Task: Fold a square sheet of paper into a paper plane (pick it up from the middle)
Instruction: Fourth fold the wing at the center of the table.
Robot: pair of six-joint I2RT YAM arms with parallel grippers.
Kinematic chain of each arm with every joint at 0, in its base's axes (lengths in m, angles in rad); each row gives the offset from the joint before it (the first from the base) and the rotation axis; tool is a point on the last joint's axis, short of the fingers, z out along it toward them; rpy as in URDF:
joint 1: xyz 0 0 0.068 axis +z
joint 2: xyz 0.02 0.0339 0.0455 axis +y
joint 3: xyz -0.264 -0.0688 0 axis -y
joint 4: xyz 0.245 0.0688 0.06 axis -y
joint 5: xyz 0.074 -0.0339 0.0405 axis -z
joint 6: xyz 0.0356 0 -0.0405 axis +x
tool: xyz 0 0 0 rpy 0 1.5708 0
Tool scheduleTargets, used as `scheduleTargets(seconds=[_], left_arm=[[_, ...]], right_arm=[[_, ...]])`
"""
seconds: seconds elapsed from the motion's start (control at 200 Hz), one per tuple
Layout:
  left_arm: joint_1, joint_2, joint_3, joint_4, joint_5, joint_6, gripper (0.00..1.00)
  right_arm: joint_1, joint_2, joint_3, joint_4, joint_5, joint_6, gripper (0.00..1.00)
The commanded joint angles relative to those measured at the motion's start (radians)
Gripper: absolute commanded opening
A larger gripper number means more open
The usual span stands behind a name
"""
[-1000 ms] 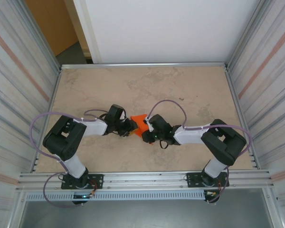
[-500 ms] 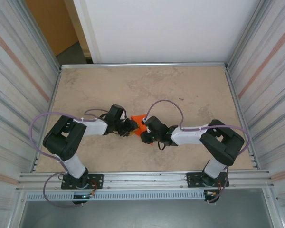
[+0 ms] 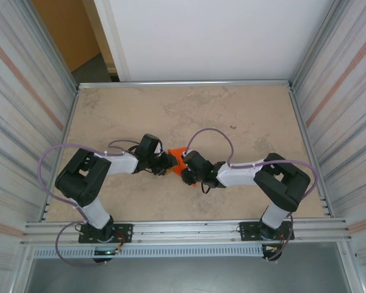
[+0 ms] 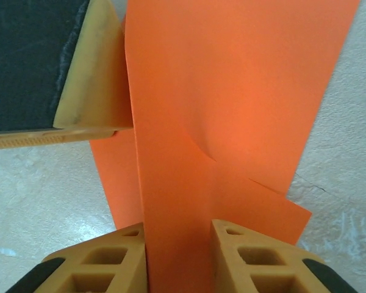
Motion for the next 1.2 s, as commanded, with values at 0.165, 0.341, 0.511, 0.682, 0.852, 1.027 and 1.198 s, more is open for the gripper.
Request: scheduleTargets(seconds=[0.165, 0.341, 0.511, 0.682, 0.852, 1.027, 1.198], left_arm=[[-0.013, -0.004, -0.014, -0.063, -0.006, 0.012, 0.30], [-0.012, -0.028, -0.018, -0.066, -0.015, 0.009, 0.30], [-0.010, -0.056, -0.022, -0.067, -0.024, 0.006, 0.30], [-0.010, -0.094, -0.037, -0.044, -0.024, 0.000, 0.30], [-0.011, -0.147, -0.060, -0.001, -0.020, 0.003, 0.30], [-0.012, -0.167, -0.078, 0.049, -0.008, 0.003, 0.32], [-0.016, -0.143, -0.074, 0.066, 0.007, 0.008, 0.33]], right_arm=[[0.007, 0.003, 0.005, 0.014, 0.001, 0.030, 0.21], [-0.006, -0.023, -0.030, 0.068, -0.058, 0.028, 0.16], [-0.035, -0.042, -0.073, 0.144, -0.142, 0.038, 0.09], [-0.061, -0.051, -0.105, 0.207, -0.229, 0.048, 0.04], [-0.099, -0.056, -0.141, 0.276, -0.325, 0.078, 0.03], [-0.143, -0.047, -0.171, 0.348, -0.425, 0.126, 0.03], [-0.179, -0.029, -0.189, 0.405, -0.499, 0.173, 0.02]])
